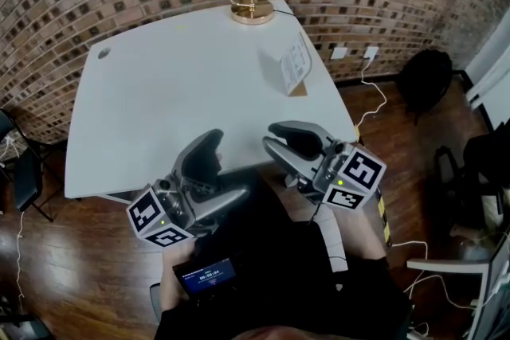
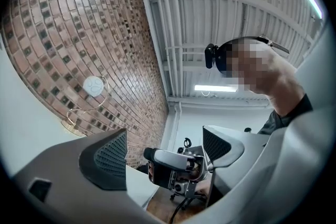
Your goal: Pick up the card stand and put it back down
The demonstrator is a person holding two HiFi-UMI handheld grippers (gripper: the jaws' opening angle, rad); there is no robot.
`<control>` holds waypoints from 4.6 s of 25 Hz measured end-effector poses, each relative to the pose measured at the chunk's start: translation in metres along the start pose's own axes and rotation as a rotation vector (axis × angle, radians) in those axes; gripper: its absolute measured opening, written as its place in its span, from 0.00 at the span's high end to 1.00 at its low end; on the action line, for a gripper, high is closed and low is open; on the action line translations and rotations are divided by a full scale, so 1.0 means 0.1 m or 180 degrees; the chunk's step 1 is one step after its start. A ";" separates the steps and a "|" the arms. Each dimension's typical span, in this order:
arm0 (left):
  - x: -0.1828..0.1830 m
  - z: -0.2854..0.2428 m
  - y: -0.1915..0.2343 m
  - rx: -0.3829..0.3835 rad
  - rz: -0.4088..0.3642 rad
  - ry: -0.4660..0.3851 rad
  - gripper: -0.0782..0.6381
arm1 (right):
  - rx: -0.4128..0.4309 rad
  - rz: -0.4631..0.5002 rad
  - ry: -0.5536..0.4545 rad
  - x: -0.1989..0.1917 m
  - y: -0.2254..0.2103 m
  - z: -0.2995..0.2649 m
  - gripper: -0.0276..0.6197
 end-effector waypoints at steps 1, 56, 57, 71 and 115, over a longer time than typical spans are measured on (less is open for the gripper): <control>0.00 0.00 0.03 0.0000 -0.0005 0.0001 0.27 | 0.0006 0.0007 0.0001 0.00 -0.02 -0.02 0.77; 0.01 -0.32 1.12 -0.0330 -0.0060 0.0609 0.27 | -0.1822 0.0018 0.0606 -0.06 -1.88 0.04 0.60; 0.03 -0.31 1.14 -0.0314 -0.0085 0.0634 0.27 | -0.1826 -0.0015 0.0610 -0.06 -1.91 0.02 0.60; 0.09 -0.27 1.19 -0.0298 -0.0085 0.0644 0.27 | -0.1799 -0.0324 0.0495 -0.05 -2.00 0.06 0.82; 0.19 -0.07 1.26 -0.0177 0.0051 0.0605 0.27 | -0.1045 -0.0496 0.0719 -0.11 -1.92 -0.68 0.91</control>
Point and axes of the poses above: the fingertips, and each gripper's own axes: z backward along the fingers, y to its left, x out of its top, the point moved 2 cm from there along z, backward along the fingers, and after that the axes turned 8 degrees about -z, right-handed, at the moved point
